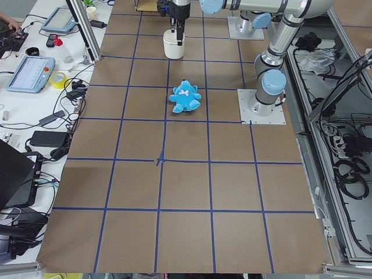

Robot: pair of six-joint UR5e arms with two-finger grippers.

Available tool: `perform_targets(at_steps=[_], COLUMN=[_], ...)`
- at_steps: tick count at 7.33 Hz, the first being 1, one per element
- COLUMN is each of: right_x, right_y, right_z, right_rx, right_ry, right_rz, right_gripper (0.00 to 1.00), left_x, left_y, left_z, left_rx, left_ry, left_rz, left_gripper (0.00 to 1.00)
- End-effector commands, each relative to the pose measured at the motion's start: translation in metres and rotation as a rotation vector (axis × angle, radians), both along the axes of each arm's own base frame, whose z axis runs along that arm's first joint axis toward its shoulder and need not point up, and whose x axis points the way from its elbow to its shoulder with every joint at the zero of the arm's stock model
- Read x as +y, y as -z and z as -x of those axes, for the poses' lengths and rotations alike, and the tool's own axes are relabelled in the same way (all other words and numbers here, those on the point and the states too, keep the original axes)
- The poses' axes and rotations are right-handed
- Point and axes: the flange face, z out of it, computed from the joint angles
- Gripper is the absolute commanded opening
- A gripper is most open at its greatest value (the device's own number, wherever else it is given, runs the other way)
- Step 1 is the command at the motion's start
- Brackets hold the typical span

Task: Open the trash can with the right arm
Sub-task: 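Grip the lid edge farthest from the robot with the right gripper, then lift the right gripper to flip the lid open, then raise away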

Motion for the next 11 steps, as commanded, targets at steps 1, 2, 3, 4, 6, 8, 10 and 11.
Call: perform_targets(at_steps=[1, 2, 3, 4, 6, 8, 10, 11], right_x=[0.008, 0.004, 0.000, -0.001, 0.001, 0.010, 0.012, 0.012], right_y=[-0.096, -0.137, -0.171, -0.188, -0.191, -0.188, -0.188, -0.188], right_z=[0.008, 0.009, 0.015, 0.015, 0.018, 0.025, 0.026, 0.026], right_rx=[-0.012, 0.002, -0.001, -0.004, 0.008, 0.066, 0.079, 0.079], right_ry=[0.012, 0.010, 0.018, 0.018, 0.020, 0.021, 0.026, 0.026], right_rz=[0.056, 0.036, 0.024, 0.037, 0.018, -0.046, -0.046, -0.046], right_gripper=[1.00, 1.00, 1.00, 1.00, 1.00, 1.00, 1.00, 1.00], left_x=[0.000, 0.000, 0.000, 0.000, 0.000, 0.000, 0.000, 0.000], left_y=[0.000, 0.000, 0.000, 0.000, 0.000, 0.000, 0.000, 0.000], left_z=[0.000, 0.000, 0.000, 0.000, 0.000, 0.000, 0.000, 0.000], left_rx=[0.000, 0.000, 0.000, 0.000, 0.000, 0.000, 0.000, 0.000], left_ry=[0.000, 0.000, -0.001, -0.001, -0.001, 0.000, 0.000, -0.001], left_rz=[0.000, 0.000, 0.000, 0.000, 0.000, 0.000, 0.000, 0.000], left_gripper=[1.00, 1.00, 1.00, 1.00, 1.00, 1.00, 1.00, 1.00])
